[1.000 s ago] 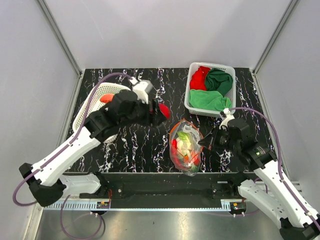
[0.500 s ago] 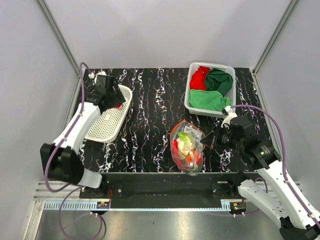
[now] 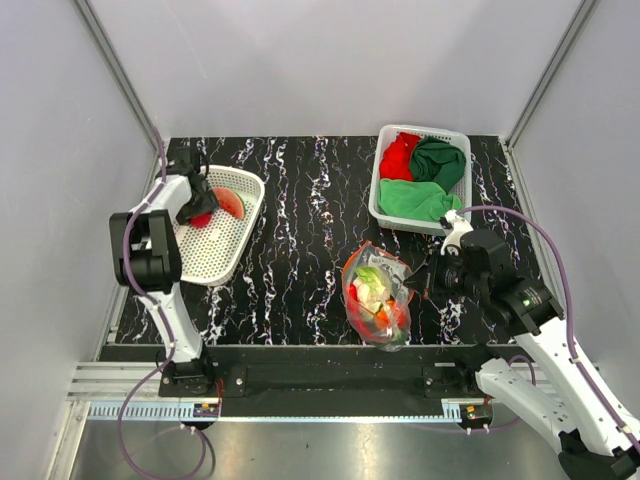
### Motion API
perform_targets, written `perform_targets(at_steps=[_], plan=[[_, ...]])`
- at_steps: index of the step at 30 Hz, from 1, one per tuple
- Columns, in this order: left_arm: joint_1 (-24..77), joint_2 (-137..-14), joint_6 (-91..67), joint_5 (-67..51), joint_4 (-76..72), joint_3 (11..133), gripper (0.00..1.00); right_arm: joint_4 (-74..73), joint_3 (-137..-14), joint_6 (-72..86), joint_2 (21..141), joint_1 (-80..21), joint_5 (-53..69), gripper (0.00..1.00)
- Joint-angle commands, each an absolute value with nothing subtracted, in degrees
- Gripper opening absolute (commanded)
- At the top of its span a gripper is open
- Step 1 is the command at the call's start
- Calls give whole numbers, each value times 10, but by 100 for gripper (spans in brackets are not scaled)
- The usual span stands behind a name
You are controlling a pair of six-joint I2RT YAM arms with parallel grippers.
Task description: Open the zip-top bag and remove the fake food
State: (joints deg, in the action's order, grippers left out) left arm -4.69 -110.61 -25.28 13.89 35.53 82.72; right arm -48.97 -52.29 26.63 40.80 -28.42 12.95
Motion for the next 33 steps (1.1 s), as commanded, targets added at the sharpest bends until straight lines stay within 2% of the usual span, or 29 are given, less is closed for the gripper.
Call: perform_targets(at_steps=[1, 2, 5, 6, 8, 9, 11, 15, 18, 22, 23, 28, 29, 33], plan=[[-54, -1147, -211, 133, 339, 907, 6, -487, -548, 243, 410, -285, 117, 0], [-54, -1151, -208, 135, 339, 920, 9, -487, -547, 245, 413, -285, 116, 0], [-55, -1168, -201, 134, 343, 936, 34, -487, -547, 244, 415, -285, 112, 0], [-56, -1169, -203, 135, 347, 938, 53, -487, -547, 244, 415, -284, 110, 0], [-57, -1161, -211, 132, 352, 932, 67, -489, -548, 243, 414, -285, 105, 0], [-57, -1156, -212, 127, 352, 930, 78, -489, -548, 244, 413, -285, 104, 0], [-57, -1138, -213, 121, 352, 922, 84, -489, -548, 244, 414, -285, 103, 0], [-57, -1089, -217, 100, 353, 904, 90, -494, -560, 244, 421, -285, 108, 0], [-55, -1030, -225, 55, 355, 875, 90, -511, -587, 239, 446, -285, 114, 0], [-30, -929, -253, 2, 345, 783, 84, -493, -578, 247, 456, -285, 141, 0], [-21, -887, -266, -43, 341, 767, 79, -486, -572, 255, 453, -285, 145, 0], [113, -762, -293, -134, 308, 695, 65, -449, -536, 270, 427, -285, 149, 0], [136, -749, -302, -141, 302, 684, 59, -447, -534, 272, 425, -285, 151, 0], [280, -696, -325, -178, 245, 662, 50, -446, -533, 279, 427, -285, 158, 0]])
